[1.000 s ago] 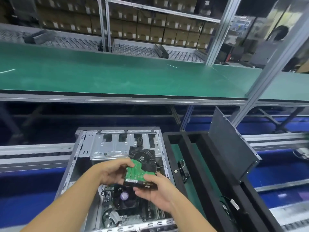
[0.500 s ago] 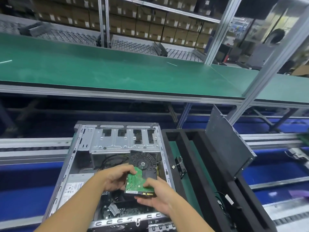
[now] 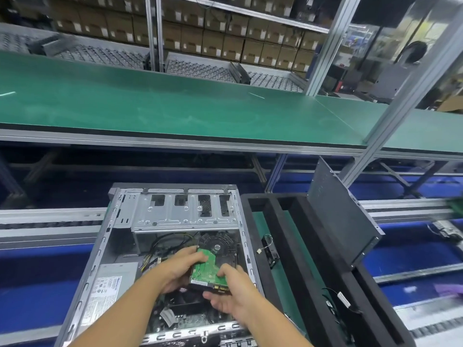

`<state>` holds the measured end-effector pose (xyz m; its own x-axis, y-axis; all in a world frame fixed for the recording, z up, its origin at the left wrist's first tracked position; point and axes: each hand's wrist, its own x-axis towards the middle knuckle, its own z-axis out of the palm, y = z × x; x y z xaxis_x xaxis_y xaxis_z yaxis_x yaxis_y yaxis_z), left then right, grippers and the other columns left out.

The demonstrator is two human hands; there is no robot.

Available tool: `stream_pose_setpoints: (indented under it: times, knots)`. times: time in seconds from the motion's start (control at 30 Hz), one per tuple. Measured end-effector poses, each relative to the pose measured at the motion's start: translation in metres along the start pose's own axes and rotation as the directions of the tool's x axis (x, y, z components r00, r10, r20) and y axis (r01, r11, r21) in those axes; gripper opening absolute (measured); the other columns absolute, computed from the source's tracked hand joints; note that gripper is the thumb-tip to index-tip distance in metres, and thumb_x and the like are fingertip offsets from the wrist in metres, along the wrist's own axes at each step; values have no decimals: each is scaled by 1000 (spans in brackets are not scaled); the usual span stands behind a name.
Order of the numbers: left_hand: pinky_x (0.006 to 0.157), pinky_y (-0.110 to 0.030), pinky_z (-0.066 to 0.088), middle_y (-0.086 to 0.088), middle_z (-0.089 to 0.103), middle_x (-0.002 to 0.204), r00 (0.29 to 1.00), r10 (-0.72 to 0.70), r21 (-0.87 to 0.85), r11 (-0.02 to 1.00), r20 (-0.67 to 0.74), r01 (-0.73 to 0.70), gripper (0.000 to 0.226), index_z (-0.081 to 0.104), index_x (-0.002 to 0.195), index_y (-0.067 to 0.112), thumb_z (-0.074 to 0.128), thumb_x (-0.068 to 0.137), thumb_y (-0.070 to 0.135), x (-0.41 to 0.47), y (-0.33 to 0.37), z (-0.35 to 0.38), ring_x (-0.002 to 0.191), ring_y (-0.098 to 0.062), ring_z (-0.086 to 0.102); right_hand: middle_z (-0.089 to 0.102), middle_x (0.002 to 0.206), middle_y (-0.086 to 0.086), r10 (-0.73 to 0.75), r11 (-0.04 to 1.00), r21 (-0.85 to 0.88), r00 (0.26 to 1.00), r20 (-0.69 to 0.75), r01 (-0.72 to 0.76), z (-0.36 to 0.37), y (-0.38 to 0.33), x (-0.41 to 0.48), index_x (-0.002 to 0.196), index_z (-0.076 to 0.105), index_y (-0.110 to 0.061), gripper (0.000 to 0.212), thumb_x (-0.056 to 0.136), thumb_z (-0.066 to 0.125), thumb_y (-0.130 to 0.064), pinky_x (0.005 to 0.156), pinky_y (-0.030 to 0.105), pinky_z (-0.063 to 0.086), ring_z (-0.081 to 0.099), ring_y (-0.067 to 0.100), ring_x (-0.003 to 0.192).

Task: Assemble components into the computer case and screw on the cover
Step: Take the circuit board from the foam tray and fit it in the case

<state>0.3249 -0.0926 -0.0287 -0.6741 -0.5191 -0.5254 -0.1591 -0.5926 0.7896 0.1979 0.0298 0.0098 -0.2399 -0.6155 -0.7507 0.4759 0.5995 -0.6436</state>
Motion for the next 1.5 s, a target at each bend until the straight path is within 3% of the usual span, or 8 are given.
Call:
stream_pose_setpoints:
  times: [0.13,0.43,0.67,0.83,1.0,1.17,1.4,1.5]
  knots:
    - [87,-44,55,-21,70,114,999,48,-24,999,7,-48,58,62,118,2,83,69,24,4,-1,-1,101,-33,69,57,129,20,-60,997,44,997,-45,62,4,-1,1,129,45,-28,42,93,55,-10,48,30,52,72,30,65]
    - [81,-41,58,-15,67,123,986,120,-22,992,-119,-123,61,44,142,3,71,89,20,10,-1,0,109,-28,67,59,124,4,-228,973,8,960,-161,233,13,2,6,153,38,-39,57,106,52,-11,59,27,57,65,21,74]
    - [74,-32,58,-16,68,122,985,166,-169,973,45,-156,63,50,135,6,74,78,0,7,0,-1,110,-29,68,56,103,8,-192,963,128,935,-299,239,22,1,16,146,39,-4,43,106,52,-9,68,29,48,50,15,70]
    - [88,-36,55,-15,61,135,985,157,-202,969,68,-141,79,32,149,7,71,81,-3,14,-6,-5,122,-31,60,49,87,9,-126,956,216,942,-310,199,23,2,17,138,43,1,36,105,53,-8,78,34,46,48,17,71]
    - [118,-51,28,-18,34,156,986,159,-231,963,55,-142,106,19,157,13,81,72,1,20,-11,-8,139,-32,42,46,73,7,-91,946,275,953,-290,174,22,2,15,145,39,3,43,105,53,-4,99,42,43,47,17,66]
    - [118,-58,18,-19,28,157,991,130,-268,956,30,-117,103,23,156,21,79,72,-1,19,-9,-5,138,-34,41,53,89,10,-92,919,349,960,-265,185,21,3,14,154,30,-6,53,106,52,-4,115,51,37,53,18,70]
    - [119,-59,20,-14,33,157,984,179,-240,956,13,-170,104,25,155,14,84,70,13,10,-4,-1,142,-33,37,63,112,16,-135,871,445,972,-190,208,19,3,12,110,56,-13,22,103,48,8,98,48,53,62,32,97]
    - [116,-59,26,-18,39,153,982,184,-243,952,-29,-186,94,29,152,9,81,75,12,7,0,-1,138,-35,41,64,117,19,-151,868,448,973,-177,216,20,2,11,135,49,-10,38,102,49,9,84,42,57,63,32,96]
